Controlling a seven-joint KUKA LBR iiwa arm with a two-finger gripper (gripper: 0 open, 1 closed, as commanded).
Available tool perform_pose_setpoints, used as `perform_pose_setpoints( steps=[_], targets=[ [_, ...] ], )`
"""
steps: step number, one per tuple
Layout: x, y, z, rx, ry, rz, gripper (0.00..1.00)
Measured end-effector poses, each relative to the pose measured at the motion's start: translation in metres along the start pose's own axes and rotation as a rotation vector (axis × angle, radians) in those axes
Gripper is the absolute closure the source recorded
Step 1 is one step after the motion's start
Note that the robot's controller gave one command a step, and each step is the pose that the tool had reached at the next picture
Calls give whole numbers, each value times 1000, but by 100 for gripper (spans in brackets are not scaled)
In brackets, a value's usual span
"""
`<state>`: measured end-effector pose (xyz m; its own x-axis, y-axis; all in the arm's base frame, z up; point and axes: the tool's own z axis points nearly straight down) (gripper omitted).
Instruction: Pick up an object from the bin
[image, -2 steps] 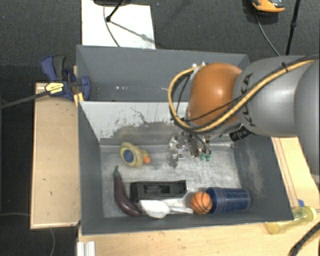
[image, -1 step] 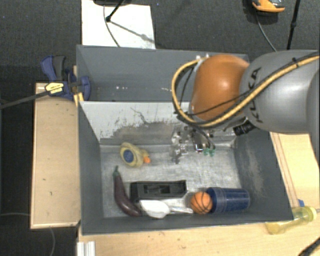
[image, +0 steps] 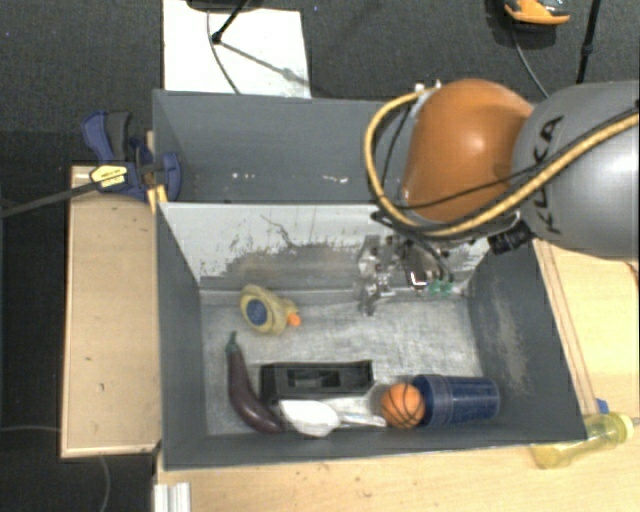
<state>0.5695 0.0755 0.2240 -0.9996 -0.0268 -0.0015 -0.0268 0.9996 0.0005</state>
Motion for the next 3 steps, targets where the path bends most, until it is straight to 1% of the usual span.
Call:
perform_pose_setpoints(
  steps=[1,2,3],
  targets=[
    [-5,13,69,0,1,-22,0],
    [-6,13,67,0,-2,-21,0],
    [44,36,114,0,-7,-60,0]
  ],
)
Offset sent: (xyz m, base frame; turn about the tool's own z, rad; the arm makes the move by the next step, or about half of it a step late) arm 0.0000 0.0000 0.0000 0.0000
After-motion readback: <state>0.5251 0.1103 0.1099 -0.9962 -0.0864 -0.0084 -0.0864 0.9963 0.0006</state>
